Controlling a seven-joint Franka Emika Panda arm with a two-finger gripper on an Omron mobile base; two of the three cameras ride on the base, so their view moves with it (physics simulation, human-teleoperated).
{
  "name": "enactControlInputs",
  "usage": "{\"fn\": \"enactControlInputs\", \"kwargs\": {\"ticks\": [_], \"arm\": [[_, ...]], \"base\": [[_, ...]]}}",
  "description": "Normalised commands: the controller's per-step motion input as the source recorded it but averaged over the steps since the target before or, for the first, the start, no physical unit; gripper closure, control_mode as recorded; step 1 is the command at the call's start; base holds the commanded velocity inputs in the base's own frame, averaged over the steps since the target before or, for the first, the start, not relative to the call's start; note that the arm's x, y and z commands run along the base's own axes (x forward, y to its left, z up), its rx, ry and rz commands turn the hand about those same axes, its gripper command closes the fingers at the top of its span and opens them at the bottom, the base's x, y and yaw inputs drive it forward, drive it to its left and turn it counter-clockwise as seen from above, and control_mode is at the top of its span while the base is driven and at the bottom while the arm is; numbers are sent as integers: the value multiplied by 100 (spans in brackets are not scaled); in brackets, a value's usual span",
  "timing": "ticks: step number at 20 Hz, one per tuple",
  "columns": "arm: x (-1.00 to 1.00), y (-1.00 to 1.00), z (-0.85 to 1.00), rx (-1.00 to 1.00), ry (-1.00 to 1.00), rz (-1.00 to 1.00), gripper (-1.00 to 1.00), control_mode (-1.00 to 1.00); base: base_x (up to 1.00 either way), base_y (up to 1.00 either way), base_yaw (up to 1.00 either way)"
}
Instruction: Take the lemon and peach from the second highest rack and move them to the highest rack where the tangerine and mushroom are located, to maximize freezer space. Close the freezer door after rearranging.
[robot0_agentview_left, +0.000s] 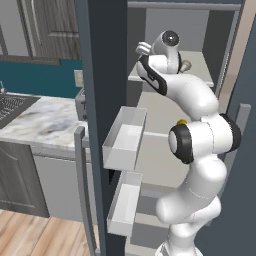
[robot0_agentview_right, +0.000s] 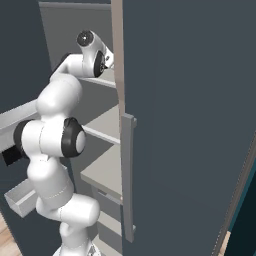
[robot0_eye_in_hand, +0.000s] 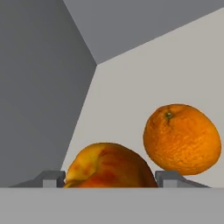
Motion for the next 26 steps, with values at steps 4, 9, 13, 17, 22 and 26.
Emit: {"fn": "enactControlInputs", "kwargs": {"ticks": [4,9,13,17,22,26], "arm": [[-2,0,-30,0,0,0,-100,-100],[0,0,-6,0,0,0,-100,-100],[0,0,-1,0,0,0,-100,-100],[-5,0,1,0,0,0,-100,-100],[-22,0,3,0,0,0,-100,-100],[-26,0,6,0,0,0,-100,-100]], "base": [[0,0,0],[0,0,0],[0,0,0],[0,0,0],[0,0,0],[0,0,0]]}}
